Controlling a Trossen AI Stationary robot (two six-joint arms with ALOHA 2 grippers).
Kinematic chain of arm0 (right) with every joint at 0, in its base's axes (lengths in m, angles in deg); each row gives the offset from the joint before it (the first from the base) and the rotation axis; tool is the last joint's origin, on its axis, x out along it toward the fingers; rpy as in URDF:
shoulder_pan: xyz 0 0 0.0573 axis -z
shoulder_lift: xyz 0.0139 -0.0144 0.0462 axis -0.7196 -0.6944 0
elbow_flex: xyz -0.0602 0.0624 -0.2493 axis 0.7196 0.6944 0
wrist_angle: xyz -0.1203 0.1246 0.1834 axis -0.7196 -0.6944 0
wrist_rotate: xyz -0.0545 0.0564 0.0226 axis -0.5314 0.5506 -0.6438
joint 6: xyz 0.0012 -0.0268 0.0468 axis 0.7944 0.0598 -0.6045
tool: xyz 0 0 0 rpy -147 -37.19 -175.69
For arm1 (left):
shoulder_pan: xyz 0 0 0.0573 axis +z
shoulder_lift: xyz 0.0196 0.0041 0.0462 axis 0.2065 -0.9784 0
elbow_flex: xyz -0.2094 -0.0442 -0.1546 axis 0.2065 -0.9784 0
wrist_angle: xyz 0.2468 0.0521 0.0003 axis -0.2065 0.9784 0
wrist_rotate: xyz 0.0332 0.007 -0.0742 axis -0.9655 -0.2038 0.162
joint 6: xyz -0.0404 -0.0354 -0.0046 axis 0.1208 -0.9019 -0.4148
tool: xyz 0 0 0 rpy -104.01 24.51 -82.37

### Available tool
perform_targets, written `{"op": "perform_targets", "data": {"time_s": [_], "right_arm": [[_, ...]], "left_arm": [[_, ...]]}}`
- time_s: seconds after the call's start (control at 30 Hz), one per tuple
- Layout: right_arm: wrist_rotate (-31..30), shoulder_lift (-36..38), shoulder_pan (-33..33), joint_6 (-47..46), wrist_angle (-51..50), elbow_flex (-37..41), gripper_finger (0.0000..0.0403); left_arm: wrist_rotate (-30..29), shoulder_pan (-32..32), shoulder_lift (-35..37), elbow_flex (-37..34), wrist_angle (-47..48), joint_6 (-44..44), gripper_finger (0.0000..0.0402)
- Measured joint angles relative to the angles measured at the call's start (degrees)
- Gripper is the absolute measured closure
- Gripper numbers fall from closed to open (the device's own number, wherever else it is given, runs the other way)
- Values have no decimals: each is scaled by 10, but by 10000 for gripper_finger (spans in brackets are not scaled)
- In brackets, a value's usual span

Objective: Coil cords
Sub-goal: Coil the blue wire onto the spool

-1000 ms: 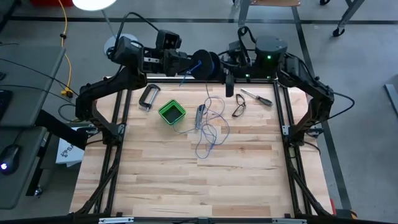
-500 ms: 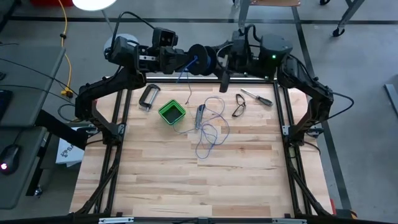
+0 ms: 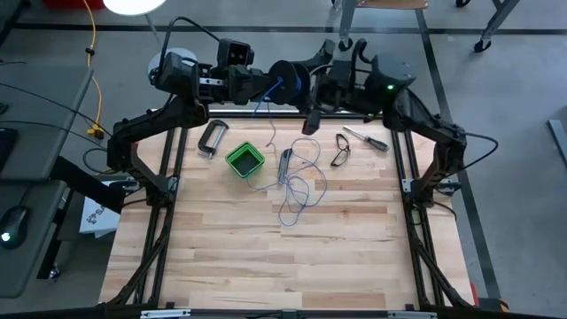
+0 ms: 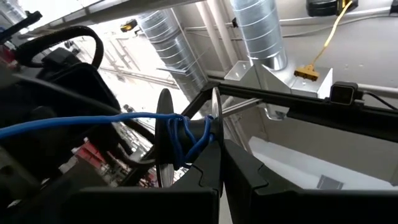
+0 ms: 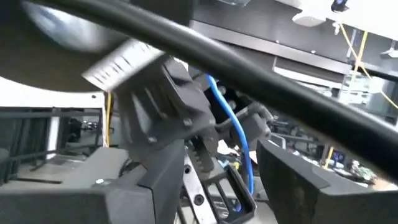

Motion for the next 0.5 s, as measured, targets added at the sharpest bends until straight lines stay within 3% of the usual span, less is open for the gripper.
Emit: {"op": "perform_targets", "data": {"time_s": [0.2, 0.5], "right_arm": [[-8, -16, 0, 13, 15, 0, 219], [-44, -6, 0, 25, 24, 0, 295]], "left_arm": [[4, -4, 0, 0, -1, 0, 401], [14, -4, 0, 0, -3, 0, 401]]}}
